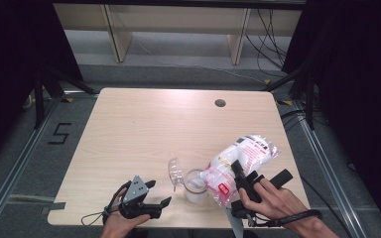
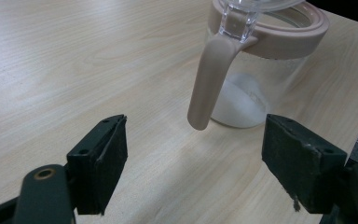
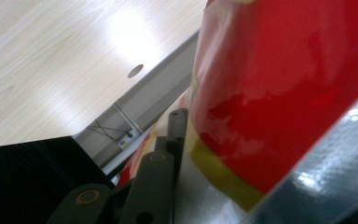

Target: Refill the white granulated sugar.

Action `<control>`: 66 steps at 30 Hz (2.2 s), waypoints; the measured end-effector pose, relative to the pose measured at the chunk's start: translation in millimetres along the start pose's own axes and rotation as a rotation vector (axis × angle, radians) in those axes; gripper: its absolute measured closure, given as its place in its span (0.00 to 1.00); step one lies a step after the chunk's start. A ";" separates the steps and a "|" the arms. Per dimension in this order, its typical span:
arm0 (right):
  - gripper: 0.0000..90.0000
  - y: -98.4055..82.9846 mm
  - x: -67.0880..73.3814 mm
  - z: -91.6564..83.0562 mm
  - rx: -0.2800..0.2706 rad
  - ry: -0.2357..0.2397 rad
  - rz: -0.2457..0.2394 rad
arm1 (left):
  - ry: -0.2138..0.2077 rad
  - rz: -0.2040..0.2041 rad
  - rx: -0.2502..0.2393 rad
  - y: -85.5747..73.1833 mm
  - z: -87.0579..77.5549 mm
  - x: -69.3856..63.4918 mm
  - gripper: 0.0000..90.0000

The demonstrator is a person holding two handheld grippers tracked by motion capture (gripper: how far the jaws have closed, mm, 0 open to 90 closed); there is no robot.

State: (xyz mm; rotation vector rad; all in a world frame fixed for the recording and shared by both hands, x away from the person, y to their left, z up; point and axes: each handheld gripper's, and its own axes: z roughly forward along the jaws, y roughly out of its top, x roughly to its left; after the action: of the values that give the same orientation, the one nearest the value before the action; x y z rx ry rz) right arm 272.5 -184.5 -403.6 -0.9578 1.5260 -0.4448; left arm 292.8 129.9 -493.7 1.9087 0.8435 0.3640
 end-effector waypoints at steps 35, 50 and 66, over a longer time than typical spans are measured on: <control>0.89 2.3 1.2 0.9 -0.007 -0.003 -0.042 | 0.001 -0.001 -0.002 0.1 -0.1 0.2 0.25; 0.89 1.2 3.2 0.1 -0.001 0.007 -0.037 | -0.001 -0.006 -0.008 0.1 0.2 -0.3 0.25; 0.89 0.8 3.6 -0.2 -0.009 -0.003 -0.037 | 0.000 -0.007 -0.009 0.1 0.2 -0.4 0.25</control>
State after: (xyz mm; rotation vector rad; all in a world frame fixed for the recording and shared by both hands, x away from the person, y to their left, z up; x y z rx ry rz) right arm 272.2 -186.9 -406.4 -0.9950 1.5105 -0.4634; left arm 292.7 129.5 -493.7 1.8973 0.8462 0.3628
